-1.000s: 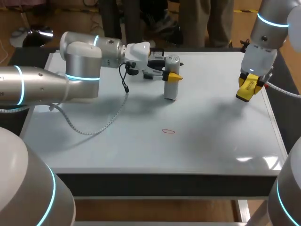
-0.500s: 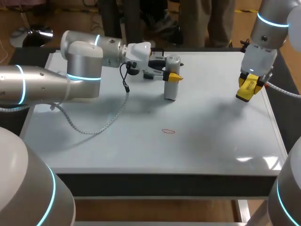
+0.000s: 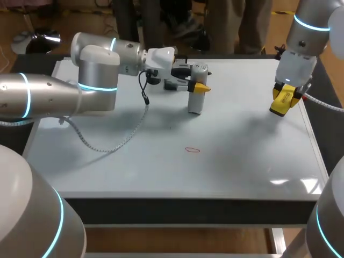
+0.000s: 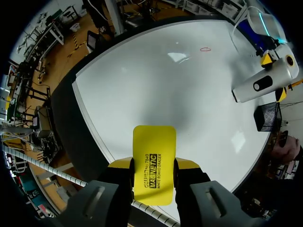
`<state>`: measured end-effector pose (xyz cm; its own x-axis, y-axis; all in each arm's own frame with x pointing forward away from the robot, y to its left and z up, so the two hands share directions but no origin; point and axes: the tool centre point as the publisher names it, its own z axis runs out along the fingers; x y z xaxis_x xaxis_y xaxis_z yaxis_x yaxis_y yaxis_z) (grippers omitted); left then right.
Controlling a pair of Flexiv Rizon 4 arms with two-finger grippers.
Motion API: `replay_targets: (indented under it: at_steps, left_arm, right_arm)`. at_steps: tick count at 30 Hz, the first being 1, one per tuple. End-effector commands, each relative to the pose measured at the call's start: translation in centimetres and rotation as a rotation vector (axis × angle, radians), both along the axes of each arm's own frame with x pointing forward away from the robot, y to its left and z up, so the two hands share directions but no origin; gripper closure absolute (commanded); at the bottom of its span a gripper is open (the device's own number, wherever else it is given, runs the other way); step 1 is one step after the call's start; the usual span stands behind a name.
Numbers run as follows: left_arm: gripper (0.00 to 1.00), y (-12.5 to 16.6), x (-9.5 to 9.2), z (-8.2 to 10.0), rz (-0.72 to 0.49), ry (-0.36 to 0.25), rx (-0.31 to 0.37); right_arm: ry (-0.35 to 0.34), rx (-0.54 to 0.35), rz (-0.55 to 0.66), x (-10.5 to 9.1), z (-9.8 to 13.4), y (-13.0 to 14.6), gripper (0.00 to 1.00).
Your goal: Pick up the inspection probe, press it on each red-marked spot on the whiteboard one by one, put down the probe, pick up the eraser, and wipe off all the red marks.
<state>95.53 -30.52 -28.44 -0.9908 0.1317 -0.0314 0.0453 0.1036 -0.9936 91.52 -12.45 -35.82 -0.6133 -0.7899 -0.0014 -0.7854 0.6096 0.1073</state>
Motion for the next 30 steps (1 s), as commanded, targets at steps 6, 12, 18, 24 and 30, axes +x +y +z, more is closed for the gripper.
replay_targets:
  at_steps: [6,12,18,24,30]
  left_arm:
    - [1.00,-0.7,2.2,3.5,-0.059,-0.035,0.035]
    - [1.00,-1.3,4.8,6.7,-0.087,-0.060,0.020]
    - [1.00,-1.5,7.5,9.5,-0.084,-0.030,-0.035]
    - [1.00,-1.7,10.1,11.3,-0.081,-0.034,-0.048]
    - [1.00,-2.0,12.6,12.2,-0.068,-0.017,-0.058]
  right_arm:
    - [0.000,-0.003,0.002,0.1,0.0,-0.1,1.00]
    - [0.000,-0.003,0.002,0.1,0.0,-0.1,1.00]
    - [0.000,-0.003,0.002,0.1,0.0,-0.1,1.00]
    - [0.000,-0.003,0.002,0.1,0.0,-0.1,1.00]
    - [0.000,-0.003,0.002,0.1,0.0,-0.1,1.00]
